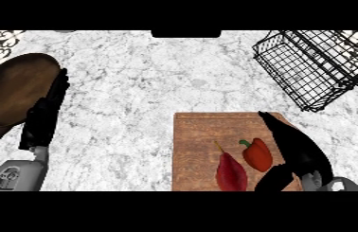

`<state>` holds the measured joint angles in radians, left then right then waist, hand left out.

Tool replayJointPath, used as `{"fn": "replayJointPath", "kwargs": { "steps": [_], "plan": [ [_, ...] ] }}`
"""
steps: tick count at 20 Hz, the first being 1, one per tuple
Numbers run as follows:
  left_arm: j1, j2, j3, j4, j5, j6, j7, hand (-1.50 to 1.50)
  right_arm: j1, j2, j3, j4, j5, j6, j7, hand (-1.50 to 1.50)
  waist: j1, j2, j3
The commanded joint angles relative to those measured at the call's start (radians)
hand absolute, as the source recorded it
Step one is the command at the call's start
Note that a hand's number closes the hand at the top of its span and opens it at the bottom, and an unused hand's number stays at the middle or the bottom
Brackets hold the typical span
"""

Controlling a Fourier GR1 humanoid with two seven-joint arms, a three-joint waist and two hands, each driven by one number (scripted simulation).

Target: Pick the bell pepper from the cutting board and place it in the tiered basket

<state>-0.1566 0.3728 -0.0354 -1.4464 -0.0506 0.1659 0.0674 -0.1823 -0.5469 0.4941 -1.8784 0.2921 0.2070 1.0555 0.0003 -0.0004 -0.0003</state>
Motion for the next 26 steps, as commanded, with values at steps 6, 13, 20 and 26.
{"fn": "replayJointPath", "kwargs": {
  "steps": [6, 13, 20, 26],
  "plan": [
    [-0.008, -0.041, 0.016, 0.008, -0.042, -0.012, 0.011, 0.0, -0.038, 0.137, 0.003, 0.18, 0.08, 0.056, -0.016, -1.5, 0.004, 0.001, 0.0],
    [-0.006, -0.069, 0.048, 0.03, -0.078, -0.015, -0.017, 0.0, -0.01, 0.197, -0.043, 0.252, 0.121, 0.091, -0.072, -1.5, 0.001, 0.001, 0.0],
    [0.043, -0.049, 0.049, -0.065, -0.047, -0.069, 0.016, 0.0, -0.022, 0.146, 0.059, 0.279, 0.133, 0.21, -0.188, 1.5, 0.015, 0.0, 0.001],
    [0.092, -0.119, 0.021, -0.046, -0.122, -0.016, -0.049, 0.0, 0.053, 0.245, 0.016, 0.228, 0.19, 0.123, -0.178, 1.5, 0.002, 0.0, 0.0]
  ]
}}
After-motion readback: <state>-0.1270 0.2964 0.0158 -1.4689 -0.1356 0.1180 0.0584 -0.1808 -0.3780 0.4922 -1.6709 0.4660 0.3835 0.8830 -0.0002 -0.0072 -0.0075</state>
